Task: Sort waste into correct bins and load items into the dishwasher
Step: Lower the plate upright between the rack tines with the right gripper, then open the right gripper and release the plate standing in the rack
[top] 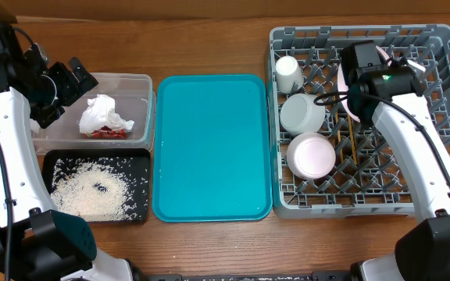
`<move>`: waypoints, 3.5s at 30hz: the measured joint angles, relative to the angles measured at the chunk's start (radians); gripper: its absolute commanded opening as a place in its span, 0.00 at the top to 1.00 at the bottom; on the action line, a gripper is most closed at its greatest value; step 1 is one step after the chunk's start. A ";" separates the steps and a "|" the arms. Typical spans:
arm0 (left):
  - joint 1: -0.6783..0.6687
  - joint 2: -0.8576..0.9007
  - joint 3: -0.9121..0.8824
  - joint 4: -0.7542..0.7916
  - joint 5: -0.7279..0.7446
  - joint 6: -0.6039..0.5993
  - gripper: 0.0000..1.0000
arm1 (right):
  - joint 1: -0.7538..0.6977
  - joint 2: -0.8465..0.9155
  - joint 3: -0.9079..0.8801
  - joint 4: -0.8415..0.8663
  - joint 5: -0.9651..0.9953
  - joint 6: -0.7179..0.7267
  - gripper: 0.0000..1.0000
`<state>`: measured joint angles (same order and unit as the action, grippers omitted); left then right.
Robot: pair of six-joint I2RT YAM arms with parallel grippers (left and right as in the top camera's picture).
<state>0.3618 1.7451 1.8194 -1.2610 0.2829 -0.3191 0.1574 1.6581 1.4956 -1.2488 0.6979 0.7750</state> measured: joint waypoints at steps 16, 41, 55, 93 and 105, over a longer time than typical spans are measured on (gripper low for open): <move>0.000 0.000 0.000 0.000 0.000 0.000 0.00 | 0.000 0.000 0.000 -0.025 0.039 0.090 0.96; 0.000 0.000 0.000 0.000 0.000 0.000 0.00 | 0.002 0.058 -0.082 0.060 0.052 0.191 0.67; 0.000 0.000 0.000 0.000 0.000 0.000 0.00 | 0.002 0.061 -0.045 0.140 0.068 -0.019 0.48; 0.000 0.000 0.000 0.000 0.000 0.000 0.00 | 0.002 0.065 0.253 0.184 -0.669 -0.627 0.00; 0.000 0.000 0.000 0.000 0.000 0.000 0.00 | 0.002 0.065 0.253 0.182 -0.672 -0.630 0.00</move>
<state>0.3618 1.7447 1.8194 -1.2610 0.2829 -0.3191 0.1596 1.7233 1.7485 -1.0664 0.0257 0.1448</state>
